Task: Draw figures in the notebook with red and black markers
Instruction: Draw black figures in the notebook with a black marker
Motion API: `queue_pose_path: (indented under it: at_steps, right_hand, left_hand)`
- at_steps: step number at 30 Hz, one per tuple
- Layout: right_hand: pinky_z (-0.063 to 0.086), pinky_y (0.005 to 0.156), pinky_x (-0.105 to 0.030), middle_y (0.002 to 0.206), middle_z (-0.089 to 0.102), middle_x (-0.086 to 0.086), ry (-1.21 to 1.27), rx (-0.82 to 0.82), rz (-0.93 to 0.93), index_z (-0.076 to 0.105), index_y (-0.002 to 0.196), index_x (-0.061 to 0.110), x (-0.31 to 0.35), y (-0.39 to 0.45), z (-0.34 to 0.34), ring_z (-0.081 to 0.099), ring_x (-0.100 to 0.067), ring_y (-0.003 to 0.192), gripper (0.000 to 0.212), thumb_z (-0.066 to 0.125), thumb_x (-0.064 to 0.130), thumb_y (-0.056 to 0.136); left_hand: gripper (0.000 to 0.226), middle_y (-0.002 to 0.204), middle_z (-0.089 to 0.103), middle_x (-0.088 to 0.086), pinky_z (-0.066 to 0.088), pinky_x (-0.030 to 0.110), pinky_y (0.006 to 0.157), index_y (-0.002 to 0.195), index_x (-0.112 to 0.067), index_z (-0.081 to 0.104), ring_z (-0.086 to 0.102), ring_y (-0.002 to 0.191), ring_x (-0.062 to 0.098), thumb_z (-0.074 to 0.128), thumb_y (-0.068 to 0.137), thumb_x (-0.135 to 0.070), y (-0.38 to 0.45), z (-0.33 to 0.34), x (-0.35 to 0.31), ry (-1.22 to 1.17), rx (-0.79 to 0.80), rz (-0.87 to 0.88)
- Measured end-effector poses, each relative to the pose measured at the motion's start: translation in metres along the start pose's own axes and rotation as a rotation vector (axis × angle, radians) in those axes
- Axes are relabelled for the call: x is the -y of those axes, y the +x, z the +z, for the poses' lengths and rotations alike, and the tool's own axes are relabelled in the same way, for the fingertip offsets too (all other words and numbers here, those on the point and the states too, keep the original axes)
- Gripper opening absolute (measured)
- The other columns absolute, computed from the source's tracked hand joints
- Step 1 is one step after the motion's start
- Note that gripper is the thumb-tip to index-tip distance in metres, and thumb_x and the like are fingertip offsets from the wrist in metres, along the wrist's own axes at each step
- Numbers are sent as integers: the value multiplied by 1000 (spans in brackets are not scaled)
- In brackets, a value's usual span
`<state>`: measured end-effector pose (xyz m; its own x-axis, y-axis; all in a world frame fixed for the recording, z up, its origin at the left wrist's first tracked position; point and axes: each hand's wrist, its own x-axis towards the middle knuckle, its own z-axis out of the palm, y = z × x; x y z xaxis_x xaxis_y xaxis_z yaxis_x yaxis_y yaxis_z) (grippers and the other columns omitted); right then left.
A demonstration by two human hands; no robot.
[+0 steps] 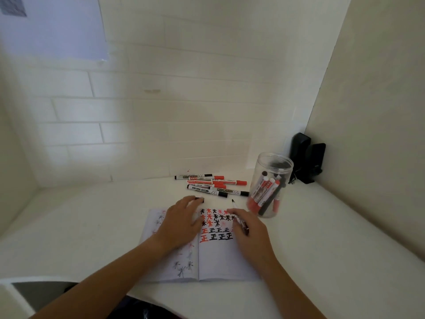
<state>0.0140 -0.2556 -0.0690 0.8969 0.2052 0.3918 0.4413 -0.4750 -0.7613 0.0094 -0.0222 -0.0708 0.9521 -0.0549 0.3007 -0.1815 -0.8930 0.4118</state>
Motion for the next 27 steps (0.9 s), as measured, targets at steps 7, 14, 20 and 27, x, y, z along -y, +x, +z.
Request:
queue_pose_path:
  at_steps: [7, 14, 20, 27]
  right_hand:
    - [62, 81, -32, 108, 77, -7, 566, 55, 270, 71, 126, 24, 11, 3, -11, 76, -19, 98, 45, 38, -1, 107]
    - [45, 54, -26, 74, 66, -10, 568, 109, 286, 65, 108, 12, 15, 0, -21, 62, -24, 65, 16, 65, 26, 100]
    - [35, 43, -24, 65, 60, -11, 471, 124, 315, 71, 103, 9, 21, -3, -22, 51, -21, 51, 30, 45, 22, 110]
    - [43, 41, -26, 69, 67, -11, 393, 100, 385, 67, 94, 5, 19, -4, -34, 59, -24, 49, 19, 64, 21, 102]
  left_hand:
    - [84, 163, -19, -14, -15, 48, 122, 156, -49, -2, -24, 150, 11, 0, 80, -86, -50, -5, -5, 201, 241, 37]
    - [75, 166, -17, -13, -10, 48, 124, 155, -51, -8, -25, 150, 8, 9, 90, -84, -56, -5, -2, 233, 230, 48]
    - [87, 165, -18, -12, -13, 49, 123, 155, -51, -8, -25, 150, 9, 18, 83, -92, -54, -7, -2, 223, 258, 53]
    - [89, 166, -18, -12, -13, 49, 123, 155, -50, -6, -24, 150, 10, 21, 82, -92, -54, -5, -1, 224, 254, 48]
